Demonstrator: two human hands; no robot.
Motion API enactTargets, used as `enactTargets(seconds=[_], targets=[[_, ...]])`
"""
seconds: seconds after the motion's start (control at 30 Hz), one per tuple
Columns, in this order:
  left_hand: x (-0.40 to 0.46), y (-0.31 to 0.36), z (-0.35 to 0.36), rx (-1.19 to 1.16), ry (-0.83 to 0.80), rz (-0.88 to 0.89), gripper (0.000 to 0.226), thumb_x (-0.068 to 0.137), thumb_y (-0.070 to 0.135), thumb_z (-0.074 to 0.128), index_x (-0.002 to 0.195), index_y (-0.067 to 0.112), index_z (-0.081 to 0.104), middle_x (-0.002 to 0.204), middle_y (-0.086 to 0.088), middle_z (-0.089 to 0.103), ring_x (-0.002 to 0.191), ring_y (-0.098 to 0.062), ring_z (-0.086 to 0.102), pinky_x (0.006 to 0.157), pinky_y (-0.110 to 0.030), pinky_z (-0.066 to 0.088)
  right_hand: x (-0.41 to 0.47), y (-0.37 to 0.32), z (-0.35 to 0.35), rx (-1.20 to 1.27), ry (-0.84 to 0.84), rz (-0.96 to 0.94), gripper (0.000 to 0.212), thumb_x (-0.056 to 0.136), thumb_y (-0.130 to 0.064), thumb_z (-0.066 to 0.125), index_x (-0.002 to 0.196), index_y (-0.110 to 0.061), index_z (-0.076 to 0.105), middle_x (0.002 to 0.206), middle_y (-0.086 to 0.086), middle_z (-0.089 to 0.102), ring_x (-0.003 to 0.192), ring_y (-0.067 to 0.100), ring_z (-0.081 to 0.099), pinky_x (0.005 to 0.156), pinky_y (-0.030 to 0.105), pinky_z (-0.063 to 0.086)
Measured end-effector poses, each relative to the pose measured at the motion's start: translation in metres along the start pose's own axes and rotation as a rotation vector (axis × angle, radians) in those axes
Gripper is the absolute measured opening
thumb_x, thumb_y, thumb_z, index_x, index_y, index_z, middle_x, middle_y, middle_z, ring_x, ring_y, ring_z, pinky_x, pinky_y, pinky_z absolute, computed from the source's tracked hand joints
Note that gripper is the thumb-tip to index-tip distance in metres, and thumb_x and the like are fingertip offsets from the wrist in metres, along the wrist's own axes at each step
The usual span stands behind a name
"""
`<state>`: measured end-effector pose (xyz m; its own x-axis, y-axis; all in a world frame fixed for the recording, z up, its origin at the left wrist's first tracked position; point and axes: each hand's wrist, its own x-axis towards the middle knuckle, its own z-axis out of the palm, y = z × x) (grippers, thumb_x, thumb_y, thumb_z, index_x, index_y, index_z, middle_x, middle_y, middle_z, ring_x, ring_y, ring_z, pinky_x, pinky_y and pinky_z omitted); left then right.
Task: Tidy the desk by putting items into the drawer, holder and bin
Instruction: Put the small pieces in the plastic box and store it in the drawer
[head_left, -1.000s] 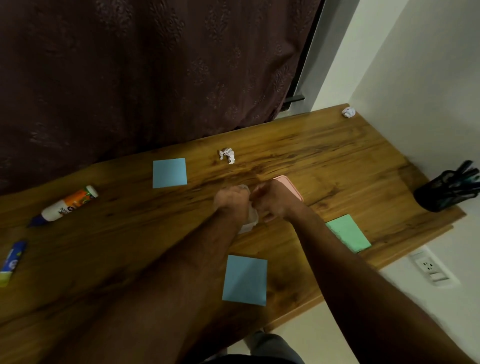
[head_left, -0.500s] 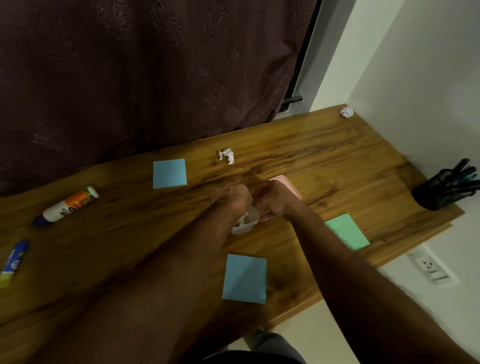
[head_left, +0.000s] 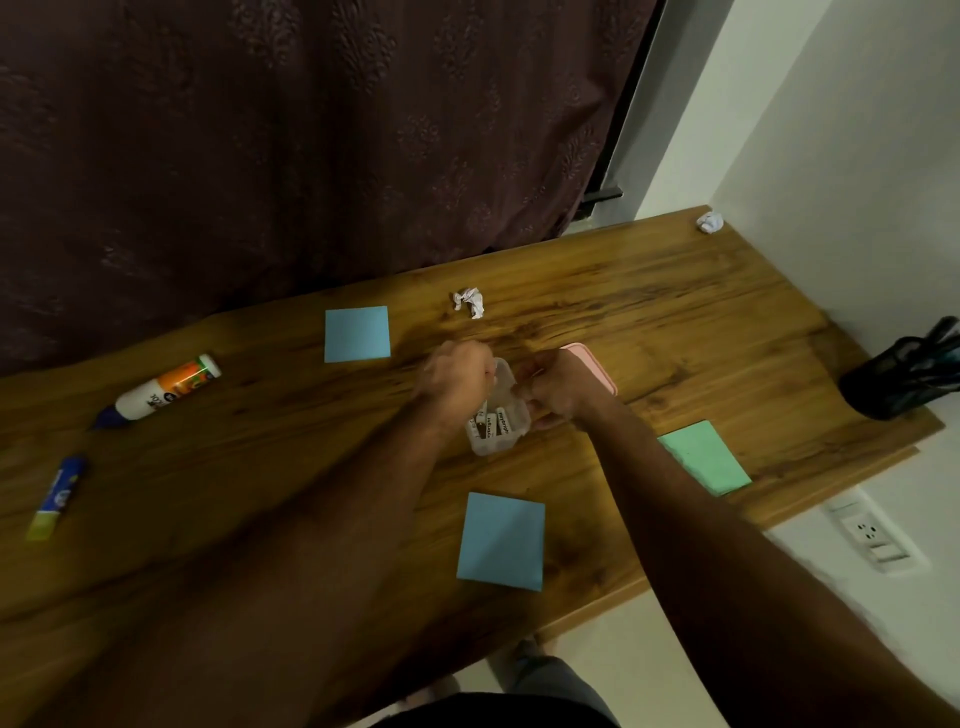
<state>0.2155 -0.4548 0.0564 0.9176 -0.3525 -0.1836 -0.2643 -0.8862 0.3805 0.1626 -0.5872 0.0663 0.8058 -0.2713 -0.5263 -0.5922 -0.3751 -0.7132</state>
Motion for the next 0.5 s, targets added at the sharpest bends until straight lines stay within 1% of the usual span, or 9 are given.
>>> enactTargets(seconds=[0.07, 0.13, 0.2, 0.3, 0.37, 0.4, 0.43, 0.47, 0.5], targets=[[-0.003, -0.007, 0.004, -0.068, 0.069, 0.028, 0.008, 0.093, 0.026, 0.057, 0.095, 0.028, 0.064, 0.098, 0.007, 0.058, 0.09, -0.01, 0.047, 0.068, -0.027, 0.037, 0.0, 0.003, 0.001, -0.068, 0.12, -0.089, 0.007, 0.088, -0.013, 0.065, 0.093, -0.014, 0.069, 0.089, 0.011, 0.073, 0.081, 0.029, 0.072, 0.074, 0.049, 0.061], [-0.006, -0.012, 0.004, -0.107, 0.107, 0.021, 0.008, 0.093, 0.026, 0.058, 0.098, 0.029, 0.063, 0.097, 0.01, 0.056, 0.09, -0.007, 0.042, 0.068, -0.024, 0.034, 0.001, 0.005, 0.004, -0.098, 0.214, -0.145, 0.007, 0.089, -0.02, 0.065, 0.085, -0.018, 0.07, 0.085, 0.006, 0.074, 0.081, 0.024, 0.072, 0.076, 0.049, 0.06], [-0.007, -0.019, 0.005, -0.125, 0.129, 0.017, 0.01, 0.093, 0.027, 0.058, 0.101, 0.029, 0.063, 0.1, 0.009, 0.059, 0.091, -0.008, 0.045, 0.069, -0.024, 0.037, 0.002, 0.008, 0.007, -0.113, 0.246, -0.181, 0.008, 0.089, -0.023, 0.066, 0.082, -0.022, 0.069, 0.085, 0.001, 0.073, 0.082, 0.02, 0.071, 0.077, 0.045, 0.059], [-0.01, -0.025, 0.003, -0.151, 0.155, 0.007, 0.011, 0.094, 0.028, 0.057, 0.103, 0.029, 0.063, 0.102, 0.009, 0.059, 0.091, -0.007, 0.042, 0.068, -0.022, 0.034, 0.01, 0.012, 0.005, -0.115, 0.323, -0.217, 0.007, 0.09, -0.021, 0.065, 0.085, -0.026, 0.067, 0.084, -0.003, 0.071, 0.081, 0.018, 0.07, 0.072, 0.038, 0.059], [-0.012, -0.028, 0.001, -0.187, 0.191, -0.013, 0.01, 0.094, 0.027, 0.057, 0.101, 0.029, 0.064, 0.098, 0.011, 0.058, 0.089, -0.006, 0.043, 0.062, -0.017, 0.03, 0.018, 0.015, -0.002, -0.1, 0.389, -0.233, 0.012, 0.089, -0.021, 0.065, 0.08, -0.03, 0.064, 0.081, -0.006, 0.068, 0.077, 0.016, 0.068, 0.066, 0.033, 0.056], [-0.011, -0.03, 0.0, -0.216, 0.216, -0.028, 0.01, 0.094, 0.027, 0.057, 0.101, 0.029, 0.064, 0.097, 0.012, 0.06, 0.088, -0.006, 0.048, 0.061, -0.017, 0.031, 0.021, 0.017, -0.008, -0.137, 0.417, -0.242, 0.012, 0.088, -0.022, 0.065, 0.079, -0.029, 0.063, 0.08, -0.007, 0.066, 0.076, 0.015, 0.065, 0.062, 0.028, 0.052], [-0.011, -0.032, 0.0, -0.253, 0.243, -0.045, 0.01, 0.093, 0.028, 0.058, 0.1, 0.029, 0.065, 0.097, 0.011, 0.063, 0.089, -0.007, 0.053, 0.063, -0.018, 0.035, 0.024, 0.021, -0.015, -0.201, 0.442, -0.234, 0.008, 0.088, -0.023, 0.066, 0.081, -0.027, 0.064, 0.081, -0.006, 0.065, 0.077, 0.014, 0.063, 0.062, 0.024, 0.047], [-0.011, -0.035, 0.0, -0.291, 0.259, -0.06, 0.009, 0.093, 0.029, 0.059, 0.1, 0.028, 0.065, 0.097, 0.01, 0.066, 0.089, -0.008, 0.057, 0.067, -0.02, 0.041, 0.028, 0.028, -0.022, -0.27, 0.462, -0.211, 0.002, 0.087, -0.024, 0.066, 0.088, -0.023, 0.065, 0.086, -0.003, 0.065, 0.08, 0.016, 0.062, 0.064, 0.023, 0.044], [-0.012, -0.036, 0.001, -0.316, 0.272, -0.072, 0.01, 0.093, 0.029, 0.059, 0.099, 0.026, 0.066, 0.096, 0.009, 0.067, 0.089, -0.009, 0.059, 0.07, -0.023, 0.045, 0.033, 0.036, -0.029, -0.339, 0.472, -0.176, 0.012, 0.086, -0.025, 0.067, 0.097, -0.019, 0.065, 0.093, 0.001, 0.066, 0.085, 0.019, 0.063, 0.067, 0.025, 0.043]])
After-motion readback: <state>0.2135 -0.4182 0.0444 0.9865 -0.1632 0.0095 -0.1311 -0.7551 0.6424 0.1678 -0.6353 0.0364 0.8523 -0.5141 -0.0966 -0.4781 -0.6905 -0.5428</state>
